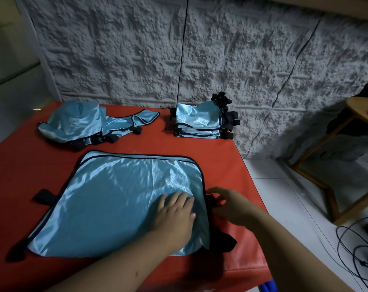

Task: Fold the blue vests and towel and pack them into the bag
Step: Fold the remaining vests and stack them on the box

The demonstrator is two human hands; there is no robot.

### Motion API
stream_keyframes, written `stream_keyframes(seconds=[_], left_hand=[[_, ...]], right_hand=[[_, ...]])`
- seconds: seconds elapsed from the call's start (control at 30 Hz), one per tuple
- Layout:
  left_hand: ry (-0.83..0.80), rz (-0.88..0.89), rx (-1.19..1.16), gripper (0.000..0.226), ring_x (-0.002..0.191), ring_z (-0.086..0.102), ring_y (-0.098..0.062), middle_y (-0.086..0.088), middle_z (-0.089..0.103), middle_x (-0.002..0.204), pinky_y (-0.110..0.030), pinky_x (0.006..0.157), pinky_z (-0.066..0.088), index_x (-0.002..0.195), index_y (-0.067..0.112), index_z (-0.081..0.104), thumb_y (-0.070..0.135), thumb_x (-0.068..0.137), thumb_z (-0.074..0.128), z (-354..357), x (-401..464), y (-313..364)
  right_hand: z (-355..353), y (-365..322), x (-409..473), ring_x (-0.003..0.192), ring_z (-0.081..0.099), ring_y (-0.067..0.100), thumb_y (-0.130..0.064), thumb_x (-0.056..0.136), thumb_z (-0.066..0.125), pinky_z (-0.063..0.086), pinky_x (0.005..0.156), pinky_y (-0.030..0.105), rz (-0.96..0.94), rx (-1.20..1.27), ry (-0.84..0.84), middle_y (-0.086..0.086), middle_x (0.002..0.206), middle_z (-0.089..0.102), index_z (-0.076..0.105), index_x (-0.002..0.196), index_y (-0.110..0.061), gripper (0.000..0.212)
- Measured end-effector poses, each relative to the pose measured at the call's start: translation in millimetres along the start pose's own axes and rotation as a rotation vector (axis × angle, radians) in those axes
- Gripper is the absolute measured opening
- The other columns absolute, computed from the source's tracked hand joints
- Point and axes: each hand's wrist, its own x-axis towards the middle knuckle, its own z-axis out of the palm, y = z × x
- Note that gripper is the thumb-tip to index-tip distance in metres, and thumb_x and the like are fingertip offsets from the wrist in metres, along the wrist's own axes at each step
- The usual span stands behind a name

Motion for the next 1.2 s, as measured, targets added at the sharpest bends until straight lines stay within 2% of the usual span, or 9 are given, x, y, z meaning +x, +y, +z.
stream_keyframes(seconds=[0.17,0.27,0.5,0.73,0.87,0.93,1.03,1.13,1.2], left_hand=[[-0.088,0.036,0.042,0.064,0.153,-0.021,-0.014,0.01,-0.012,0.168,-0.057,0.121,-0.01,0.162,0.025,0.0,0.042,0.102,0.018,11.7,9.9,-3.1],[-0.073,0.052,0.068,0.064,0.152,-0.023,-0.015,0.011,-0.015,0.168,-0.057,0.12,-0.011,0.161,0.029,-0.004,0.047,0.102,0.013,13.7,7.5,-4.0],[-0.127,0.022,0.062,0.07,0.152,-0.026,-0.023,0.006,-0.018,0.167,-0.066,0.113,-0.017,0.157,0.04,-0.013,0.067,0.095,0.006,10.1,8.8,-1.5],[-0.259,-0.06,0.234,0.067,0.146,-0.032,-0.041,-0.005,-0.023,0.166,-0.079,0.101,-0.017,0.159,0.028,0.022,0.04,0.094,0.035,11.4,19.0,9.7],[-0.2,-0.112,0.066,0.081,0.141,-0.042,-0.04,-0.003,-0.035,0.159,-0.072,0.107,-0.021,0.157,0.024,-0.019,0.054,0.094,0.022,36.0,33.0,4.3],[-0.187,-0.138,0.071,0.089,0.147,-0.032,-0.037,-0.014,-0.026,0.163,-0.062,0.118,-0.009,0.151,0.024,-0.032,0.055,0.093,0.029,46.3,38.4,-15.1],[-0.174,-0.076,0.073,0.086,0.152,-0.024,-0.03,-0.01,-0.008,0.168,-0.056,0.123,-0.007,0.161,0.023,-0.009,0.044,0.092,0.039,25.1,27.5,-56.4],[-0.104,-0.161,0.024,0.069,0.153,-0.02,-0.022,0.003,-0.012,0.169,-0.057,0.12,-0.015,0.161,0.022,-0.005,0.041,0.103,0.028,-23.2,-6.0,-109.3],[-0.115,-0.289,0.046,0.063,0.153,-0.022,-0.022,0.007,-0.016,0.168,-0.057,0.12,-0.014,0.16,0.028,-0.012,0.05,0.105,0.01,-39.0,-28.3,-158.0]], right_hand=[[20.2,-4.1,23.0,0.068,0.047,0.02,-0.008,0.078,0.062,0.035,0.06,0.029,-0.046,-0.157,0.071,-0.009,0.064,0.051,0.052,0.068,-0.029,0.026],[12.3,2.0,26.5,0.069,0.054,0.023,-0.01,0.078,0.062,0.035,0.06,0.028,0.039,-0.173,0.073,0.0,0.07,0.059,0.067,0.078,-0.015,0.007],[-8.7,23.8,27.2,0.042,0.058,0.024,0.0,0.074,0.056,0.052,0.046,0.032,0.325,0.089,0.184,0.009,0.05,0.062,0.075,0.072,-0.011,0.021],[-0.5,-7.7,30.3,0.087,0.068,0.027,-0.005,0.083,0.054,0.042,0.067,0.025,0.211,-0.041,0.403,0.006,0.096,0.074,0.073,0.112,-0.027,0.041],[28.3,-51.8,28.1,0.117,0.063,0.019,-0.013,0.093,0.06,0.04,0.086,0.02,-0.135,-0.062,0.395,-0.001,0.133,0.065,0.064,0.133,-0.024,0.042],[49.7,-70.1,27.5,0.131,0.054,0.017,-0.016,0.098,0.057,0.035,0.099,0.016,-0.252,-0.055,0.329,-0.003,0.147,0.054,0.053,0.145,-0.022,0.048],[78.2,-89.3,31.8,0.148,0.034,0.016,-0.035,0.104,0.048,0.024,0.117,0.021,-0.262,0.005,0.18,0.0,0.162,0.035,0.032,0.157,-0.019,0.058],[100.3,-87.6,41.9,0.156,0.002,0.015,-0.072,0.093,0.013,0.007,0.125,0.036,-0.201,-0.12,0.048,0.0,0.169,0.01,0.011,0.162,-0.024,0.084],[107.7,-76.3,53.9,0.155,-0.012,0.014,-0.069,0.095,0.006,-0.003,0.125,0.045,-0.121,-0.279,0.056,-0.005,0.17,-0.004,-0.002,0.161,-0.03,0.078]])
